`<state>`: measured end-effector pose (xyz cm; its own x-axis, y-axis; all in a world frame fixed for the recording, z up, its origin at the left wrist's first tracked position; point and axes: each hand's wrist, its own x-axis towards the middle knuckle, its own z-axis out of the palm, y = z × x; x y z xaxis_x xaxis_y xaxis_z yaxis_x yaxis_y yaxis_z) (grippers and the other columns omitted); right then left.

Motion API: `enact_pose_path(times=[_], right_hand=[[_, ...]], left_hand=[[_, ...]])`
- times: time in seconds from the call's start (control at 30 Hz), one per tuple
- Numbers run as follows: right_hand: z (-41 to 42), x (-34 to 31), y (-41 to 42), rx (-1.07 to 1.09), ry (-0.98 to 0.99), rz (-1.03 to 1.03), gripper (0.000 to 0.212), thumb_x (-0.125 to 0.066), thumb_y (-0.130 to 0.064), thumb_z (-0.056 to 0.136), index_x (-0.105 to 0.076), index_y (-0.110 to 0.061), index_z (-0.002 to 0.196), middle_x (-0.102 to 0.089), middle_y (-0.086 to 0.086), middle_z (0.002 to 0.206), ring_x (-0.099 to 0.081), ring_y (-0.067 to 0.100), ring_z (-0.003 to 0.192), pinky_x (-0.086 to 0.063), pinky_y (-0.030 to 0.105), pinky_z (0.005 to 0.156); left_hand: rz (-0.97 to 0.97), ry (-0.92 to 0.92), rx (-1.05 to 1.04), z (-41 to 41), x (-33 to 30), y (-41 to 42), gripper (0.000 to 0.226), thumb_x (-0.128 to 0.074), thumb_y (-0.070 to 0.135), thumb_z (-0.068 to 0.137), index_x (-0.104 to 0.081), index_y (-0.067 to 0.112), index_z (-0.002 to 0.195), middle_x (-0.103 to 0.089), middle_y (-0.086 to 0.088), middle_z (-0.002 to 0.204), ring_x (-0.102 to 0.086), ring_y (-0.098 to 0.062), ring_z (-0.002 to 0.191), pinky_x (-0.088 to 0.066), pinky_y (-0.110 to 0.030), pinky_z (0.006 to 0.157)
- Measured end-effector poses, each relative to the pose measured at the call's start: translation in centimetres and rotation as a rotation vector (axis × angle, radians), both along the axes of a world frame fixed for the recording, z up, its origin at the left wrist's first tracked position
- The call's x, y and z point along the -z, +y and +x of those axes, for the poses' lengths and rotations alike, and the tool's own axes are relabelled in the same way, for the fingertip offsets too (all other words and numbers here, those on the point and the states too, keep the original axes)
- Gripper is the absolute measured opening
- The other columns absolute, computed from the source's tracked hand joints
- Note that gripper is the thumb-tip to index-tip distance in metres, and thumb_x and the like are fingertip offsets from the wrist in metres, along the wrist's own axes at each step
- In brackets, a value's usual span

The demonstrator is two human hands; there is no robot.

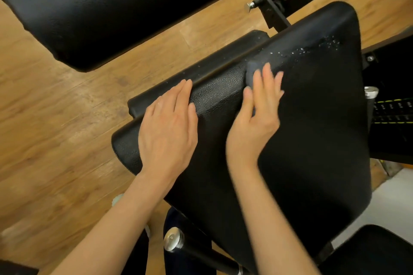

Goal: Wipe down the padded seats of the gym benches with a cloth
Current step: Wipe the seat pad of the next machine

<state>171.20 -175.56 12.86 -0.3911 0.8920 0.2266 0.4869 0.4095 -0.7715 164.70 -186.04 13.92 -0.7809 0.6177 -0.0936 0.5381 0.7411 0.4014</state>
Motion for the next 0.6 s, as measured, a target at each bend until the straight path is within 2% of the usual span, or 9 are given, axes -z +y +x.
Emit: enact_pose_path(times=[0.03, 0.1, 0.2, 0.3, 0.37, 0.4, 0.43, 0.53, 0.6], right_hand=[[0.6, -0.3, -2.0, -0.027, 0.005, -0.019, 0.036, -0.054, -0.002, 0.098, -0.054, 0.002, 0.133, -0.049, 0.014, 0.145, -0.031, 0.031, 0.144, -0.023, 0.047, 0.121], [2.6, -0.4, -3.7, -0.260, -0.041, 0.045, 0.034, -0.052, -0.003, 0.098, -0.054, 0.002, 0.132, -0.049, 0.015, 0.143, -0.034, 0.034, 0.143, -0.026, 0.049, 0.119], [3.5, 0.1, 2.4, -0.529, -0.112, 0.218, 0.030, -0.050, -0.001, 0.098, -0.060, 0.003, 0.126, -0.055, 0.016, 0.137, -0.040, 0.036, 0.138, -0.025, 0.048, 0.119], [1.0, 0.2, 8.5, -0.406, -0.107, 0.226, 0.030, -0.051, -0.001, 0.099, -0.060, 0.004, 0.127, -0.057, 0.016, 0.136, -0.040, 0.034, 0.139, -0.024, 0.048, 0.120], [-0.5, -0.2, 7.9, -0.207, -0.109, 0.165, 0.029, -0.049, -0.005, 0.100, -0.061, 0.001, 0.126, -0.059, 0.012, 0.135, -0.040, 0.030, 0.139, -0.023, 0.044, 0.121], [-0.9, -0.4, 6.8, -0.201, -0.125, 0.158, 0.029, -0.049, -0.007, 0.101, -0.062, 0.000, 0.125, -0.060, 0.011, 0.134, -0.042, 0.028, 0.139, -0.023, 0.044, 0.121], [-1.0, -0.5, 5.9, -0.297, -0.145, 0.173, 0.028, -0.049, -0.009, 0.101, -0.063, 0.000, 0.123, -0.061, 0.011, 0.133, -0.043, 0.027, 0.137, -0.024, 0.045, 0.120], [-0.8, -1.2, 7.8, -0.879, -0.244, 0.363, 0.030, -0.048, -0.017, 0.102, -0.067, -0.001, 0.119, -0.065, 0.012, 0.125, -0.055, 0.027, 0.126, -0.034, 0.042, 0.115], [-2.5, -2.4, 12.7, -1.025, -0.421, 0.417, 0.033, -0.045, -0.026, 0.103, -0.068, -0.008, 0.119, -0.067, 0.010, 0.119, -0.061, 0.026, 0.115, -0.044, 0.039, 0.106]], left_hand=[[-0.003, -0.006, 0.004, -0.1, -0.1, 0.1, 0.050, -0.027, 0.030, 0.105, -0.044, 0.011, 0.148, -0.054, -0.007, 0.145, -0.051, -0.021, 0.132, -0.038, -0.038, 0.108], [0.013, -0.031, 0.011, -0.2, -0.4, 0.0, 0.052, -0.026, 0.031, 0.105, -0.044, 0.009, 0.148, -0.052, -0.008, 0.147, -0.049, -0.023, 0.135, -0.037, -0.041, 0.111], [0.066, -0.045, 0.003, -0.1, -1.3, 0.9, 0.051, -0.029, 0.031, 0.106, -0.042, 0.008, 0.150, -0.045, -0.009, 0.153, -0.036, -0.021, 0.145, -0.027, -0.041, 0.120], [0.076, -0.030, 0.014, -0.4, -1.1, 3.0, 0.052, -0.030, 0.032, 0.106, -0.039, 0.008, 0.151, -0.043, -0.008, 0.155, -0.033, -0.021, 0.147, -0.021, -0.036, 0.122], [0.028, -0.018, 0.031, -0.4, -0.5, 4.0, 0.053, -0.029, 0.032, 0.106, -0.039, 0.007, 0.151, -0.044, -0.009, 0.154, -0.037, -0.022, 0.145, -0.023, -0.036, 0.120], [-0.006, 0.000, 0.037, -0.4, -0.2, 4.2, 0.053, -0.028, 0.032, 0.106, -0.039, 0.006, 0.151, -0.047, -0.011, 0.152, -0.041, -0.023, 0.143, -0.028, -0.037, 0.118], [-0.036, 0.020, 0.041, -0.3, 0.0, 4.2, 0.053, -0.028, 0.032, 0.106, -0.040, 0.006, 0.150, -0.049, -0.012, 0.150, -0.045, -0.024, 0.140, -0.032, -0.038, 0.116], [-0.074, 0.046, 0.032, 0.1, 0.1, 4.2, 0.053, -0.026, 0.033, 0.106, -0.040, 0.005, 0.150, -0.051, -0.012, 0.148, -0.051, -0.024, 0.135, -0.039, -0.038, 0.111], [-0.082, 0.053, 0.031, 0.1, 0.1, 4.4, 0.054, -0.025, 0.033, 0.106, -0.038, 0.006, 0.151, -0.051, -0.011, 0.148, -0.051, -0.023, 0.134, -0.040, -0.037, 0.110]])
